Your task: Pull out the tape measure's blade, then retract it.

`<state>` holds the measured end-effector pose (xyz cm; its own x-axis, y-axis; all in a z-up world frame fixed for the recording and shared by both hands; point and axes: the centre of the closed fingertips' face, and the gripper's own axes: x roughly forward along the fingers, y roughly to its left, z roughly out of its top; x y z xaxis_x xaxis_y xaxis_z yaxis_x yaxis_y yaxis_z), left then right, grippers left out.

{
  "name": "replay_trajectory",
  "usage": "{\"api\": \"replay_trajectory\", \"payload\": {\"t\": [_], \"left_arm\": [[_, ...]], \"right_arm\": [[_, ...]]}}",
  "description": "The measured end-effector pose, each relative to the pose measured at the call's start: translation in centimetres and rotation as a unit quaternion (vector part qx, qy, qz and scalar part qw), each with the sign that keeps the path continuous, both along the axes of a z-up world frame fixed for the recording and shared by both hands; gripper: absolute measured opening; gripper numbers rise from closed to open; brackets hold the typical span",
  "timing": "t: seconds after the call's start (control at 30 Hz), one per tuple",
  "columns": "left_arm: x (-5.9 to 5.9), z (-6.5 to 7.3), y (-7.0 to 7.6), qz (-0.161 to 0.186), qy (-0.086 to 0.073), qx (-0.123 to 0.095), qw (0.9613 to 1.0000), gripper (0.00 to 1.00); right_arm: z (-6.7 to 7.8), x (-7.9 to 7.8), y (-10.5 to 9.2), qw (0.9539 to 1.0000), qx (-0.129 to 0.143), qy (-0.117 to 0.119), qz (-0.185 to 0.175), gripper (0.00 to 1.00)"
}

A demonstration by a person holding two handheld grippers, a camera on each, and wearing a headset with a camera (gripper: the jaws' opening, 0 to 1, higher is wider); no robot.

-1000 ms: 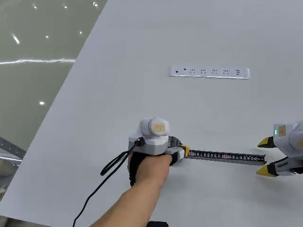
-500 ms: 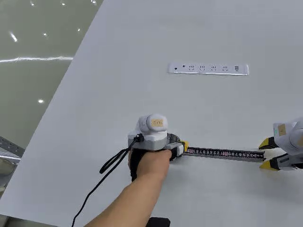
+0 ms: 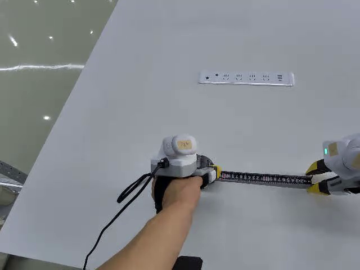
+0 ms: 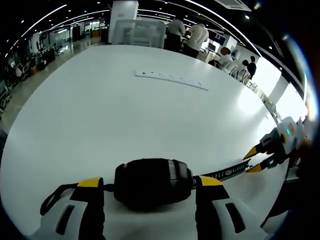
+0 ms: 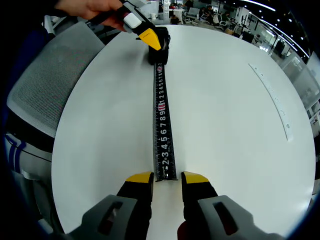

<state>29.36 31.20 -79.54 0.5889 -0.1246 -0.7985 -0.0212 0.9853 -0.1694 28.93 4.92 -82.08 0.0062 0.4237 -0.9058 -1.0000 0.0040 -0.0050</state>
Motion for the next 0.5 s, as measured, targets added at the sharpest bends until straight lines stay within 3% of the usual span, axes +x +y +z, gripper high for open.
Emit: {"api": "replay_trajectory", "payload": {"t": [0.5], "left_arm": [[0.2,-0.24,0.0,0.0,-0.005,-0.001,1.0,0.67]], "right_arm": [[-0.06,0.22,0.08,1.0,-0.004,0.001,-0.006,0.13]]}}
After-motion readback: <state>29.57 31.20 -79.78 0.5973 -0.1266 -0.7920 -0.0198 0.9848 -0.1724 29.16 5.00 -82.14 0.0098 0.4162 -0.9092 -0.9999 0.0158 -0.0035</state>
